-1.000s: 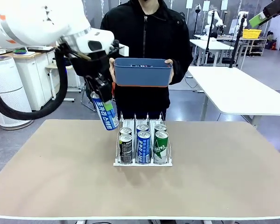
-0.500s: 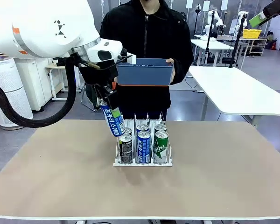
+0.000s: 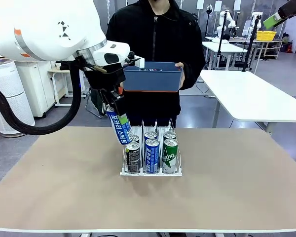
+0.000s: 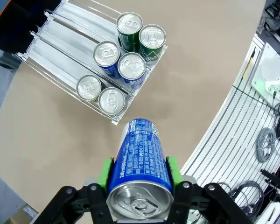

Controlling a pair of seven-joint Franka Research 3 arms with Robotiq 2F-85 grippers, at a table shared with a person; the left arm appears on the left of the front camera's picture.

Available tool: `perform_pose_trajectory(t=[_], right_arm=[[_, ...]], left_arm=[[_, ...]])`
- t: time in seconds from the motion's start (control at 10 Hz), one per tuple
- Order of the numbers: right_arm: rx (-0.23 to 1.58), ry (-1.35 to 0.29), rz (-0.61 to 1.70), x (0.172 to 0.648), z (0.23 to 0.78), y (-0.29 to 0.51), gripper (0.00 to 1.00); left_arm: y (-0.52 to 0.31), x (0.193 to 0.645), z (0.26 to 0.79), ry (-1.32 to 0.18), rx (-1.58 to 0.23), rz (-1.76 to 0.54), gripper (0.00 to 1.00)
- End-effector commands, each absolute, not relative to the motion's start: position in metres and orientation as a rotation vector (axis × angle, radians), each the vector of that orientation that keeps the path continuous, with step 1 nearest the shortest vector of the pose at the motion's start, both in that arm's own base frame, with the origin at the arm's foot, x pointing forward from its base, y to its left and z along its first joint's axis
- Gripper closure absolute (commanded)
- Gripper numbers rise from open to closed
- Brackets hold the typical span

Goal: Fill the beverage cans into the dispenser.
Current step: Place the picked Ionic drink in the line of the Automatic Can Dispenser with the same cans.

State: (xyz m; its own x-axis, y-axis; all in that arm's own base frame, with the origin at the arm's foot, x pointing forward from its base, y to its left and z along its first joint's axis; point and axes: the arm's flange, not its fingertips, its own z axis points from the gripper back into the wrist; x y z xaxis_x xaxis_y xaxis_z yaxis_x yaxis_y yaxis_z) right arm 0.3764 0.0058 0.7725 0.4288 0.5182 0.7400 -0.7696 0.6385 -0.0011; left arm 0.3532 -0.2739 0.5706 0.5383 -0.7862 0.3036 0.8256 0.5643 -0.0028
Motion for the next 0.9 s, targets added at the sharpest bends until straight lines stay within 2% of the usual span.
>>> perform_pose_trajectory(t=[0.0, 0.3, 0.8], right_arm=[[0.367, -0.776, 0.826, 0.376, 0.771, 0.006, 0.0], [0.367, -0.776, 0.826, 0.376, 0.771, 0.006, 0.0], [0.367, -0.776, 0.826, 0.376, 0.771, 0.006, 0.0]], left_arm=[[-0.307, 0.339, 0.559, -0.287, -0.125, -0.877, 0.43], [-0.336, 0.319, 0.541, -0.335, -0.049, -0.889, 0.43], [-0.37, 0.314, 0.499, -0.392, -0.114, -0.916, 0.43]])
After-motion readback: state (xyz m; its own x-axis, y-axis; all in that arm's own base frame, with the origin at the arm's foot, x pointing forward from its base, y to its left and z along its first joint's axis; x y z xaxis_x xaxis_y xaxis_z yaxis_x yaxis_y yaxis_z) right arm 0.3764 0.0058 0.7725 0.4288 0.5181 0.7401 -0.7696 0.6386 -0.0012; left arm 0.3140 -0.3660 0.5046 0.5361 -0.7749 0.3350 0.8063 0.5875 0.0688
